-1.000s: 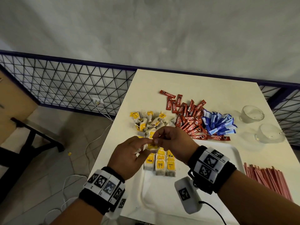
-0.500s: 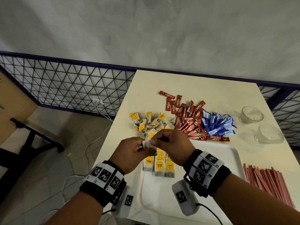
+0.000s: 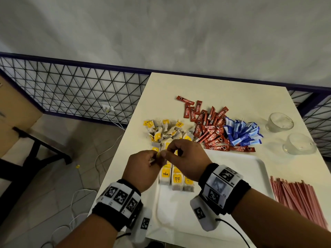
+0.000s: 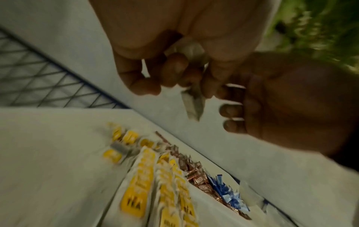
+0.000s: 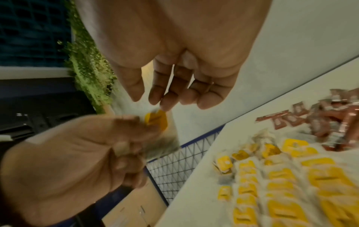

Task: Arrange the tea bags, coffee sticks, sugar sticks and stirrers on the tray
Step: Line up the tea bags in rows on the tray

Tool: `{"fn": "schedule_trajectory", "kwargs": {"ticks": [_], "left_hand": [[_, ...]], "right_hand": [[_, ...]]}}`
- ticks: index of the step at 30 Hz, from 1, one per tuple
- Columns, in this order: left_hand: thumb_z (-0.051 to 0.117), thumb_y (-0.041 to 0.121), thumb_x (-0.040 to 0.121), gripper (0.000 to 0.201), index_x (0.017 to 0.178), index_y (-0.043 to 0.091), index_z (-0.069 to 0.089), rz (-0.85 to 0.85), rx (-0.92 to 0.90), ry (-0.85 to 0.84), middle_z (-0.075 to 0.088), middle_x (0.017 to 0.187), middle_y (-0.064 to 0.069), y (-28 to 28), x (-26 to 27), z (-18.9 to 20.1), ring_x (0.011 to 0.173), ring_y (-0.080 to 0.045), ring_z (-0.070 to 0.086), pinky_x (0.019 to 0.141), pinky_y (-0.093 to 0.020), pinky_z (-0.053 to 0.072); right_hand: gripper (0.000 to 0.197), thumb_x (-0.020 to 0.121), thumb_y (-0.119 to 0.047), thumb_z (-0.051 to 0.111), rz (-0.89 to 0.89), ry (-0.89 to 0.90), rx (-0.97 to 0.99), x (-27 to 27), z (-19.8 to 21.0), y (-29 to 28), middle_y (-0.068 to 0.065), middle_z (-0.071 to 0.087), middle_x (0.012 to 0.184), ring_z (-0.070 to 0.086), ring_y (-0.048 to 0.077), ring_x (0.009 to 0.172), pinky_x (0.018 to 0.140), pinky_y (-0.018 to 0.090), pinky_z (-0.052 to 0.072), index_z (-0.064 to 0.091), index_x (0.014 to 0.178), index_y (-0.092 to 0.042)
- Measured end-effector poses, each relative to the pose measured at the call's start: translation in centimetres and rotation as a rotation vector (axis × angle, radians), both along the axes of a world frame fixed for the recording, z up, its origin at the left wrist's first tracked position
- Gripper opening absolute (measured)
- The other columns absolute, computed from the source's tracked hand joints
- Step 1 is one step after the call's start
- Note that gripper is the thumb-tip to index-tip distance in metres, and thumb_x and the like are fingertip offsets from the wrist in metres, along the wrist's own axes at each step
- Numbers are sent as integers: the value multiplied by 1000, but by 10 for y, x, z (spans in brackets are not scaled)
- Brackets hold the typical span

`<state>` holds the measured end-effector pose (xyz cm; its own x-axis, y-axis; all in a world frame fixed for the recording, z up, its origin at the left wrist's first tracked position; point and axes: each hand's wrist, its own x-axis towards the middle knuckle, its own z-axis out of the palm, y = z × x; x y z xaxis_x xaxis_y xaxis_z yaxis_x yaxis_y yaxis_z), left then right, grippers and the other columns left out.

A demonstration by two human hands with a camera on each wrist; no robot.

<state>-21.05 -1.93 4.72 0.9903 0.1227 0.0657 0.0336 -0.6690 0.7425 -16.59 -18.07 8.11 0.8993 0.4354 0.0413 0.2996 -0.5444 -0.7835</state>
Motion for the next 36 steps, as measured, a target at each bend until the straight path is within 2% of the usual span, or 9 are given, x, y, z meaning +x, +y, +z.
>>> {"fn": "schedule_trajectory", "kwargs": {"ticks": [2,4,7,11,13,17,24,30,36], "left_hand": [[67,43,85,35,58,21,61,-41,-85,262,58,52,8,10,1,-16,55,-2,50,57,-21,39],[71,41,82,40,52,22,54,-81,-82,423,46,47,7,15,0,-39,53,-9,41,59,-28,36],[70,41,84,37,54,26,54,-139,-11,573,50,56,7,12,-2,-63,67,-26,51,66,-31,41],[61,37,91,32,62,24,55,-189,48,646,51,61,7,3,-1,-74,77,-28,58,66,-27,40],[59,34,93,26,71,20,57,-206,82,654,54,64,5,0,-1,-76,81,-27,60,67,-27,40],[59,35,92,18,89,17,64,-152,186,554,69,96,-6,-4,-1,-77,94,-25,61,68,-24,37],[62,37,88,19,87,24,49,-58,217,510,67,96,-3,-8,-1,-80,91,-26,62,77,-32,49],[57,39,91,21,90,26,41,-125,310,456,67,94,-2,-11,-1,-80,90,-27,62,75,-34,49],[52,41,94,29,115,23,48,-150,328,348,66,110,-1,-11,-5,-76,102,-27,62,84,-35,48]], "right_hand": [[17,87,-36,64,9,-21,-113,4,-17,-12,-17,54,68,48,-5,63,56,9,31,58,73,-28],[10,88,-34,61,49,5,-262,3,-40,-26,-13,58,81,48,0,71,66,16,36,62,81,-26],[16,89,-33,54,122,95,-471,-4,-67,-42,-5,62,100,57,16,93,83,31,47,65,97,-27],[25,90,-33,49,182,150,-617,-13,-82,-52,-5,59,115,55,20,107,91,33,46,63,111,-30],[25,90,-33,48,182,154,-627,-14,-85,-55,-4,59,114,56,21,106,90,34,47,63,110,-31],[24,89,-30,49,181,170,-619,-18,-92,-56,-2,59,110,57,22,101,85,31,48,64,107,-28],[22,87,-24,54,115,207,-557,-24,-106,-56,3,54,107,58,27,94,75,25,43,60,107,-19],[24,88,-23,56,116,186,-513,-24,-110,-55,3,55,108,58,25,95,77,23,40,63,110,-19],[24,87,-24,57,109,166,-480,-25,-110,-56,3,54,108,59,25,94,80,27,46,64,109,-20]]}}
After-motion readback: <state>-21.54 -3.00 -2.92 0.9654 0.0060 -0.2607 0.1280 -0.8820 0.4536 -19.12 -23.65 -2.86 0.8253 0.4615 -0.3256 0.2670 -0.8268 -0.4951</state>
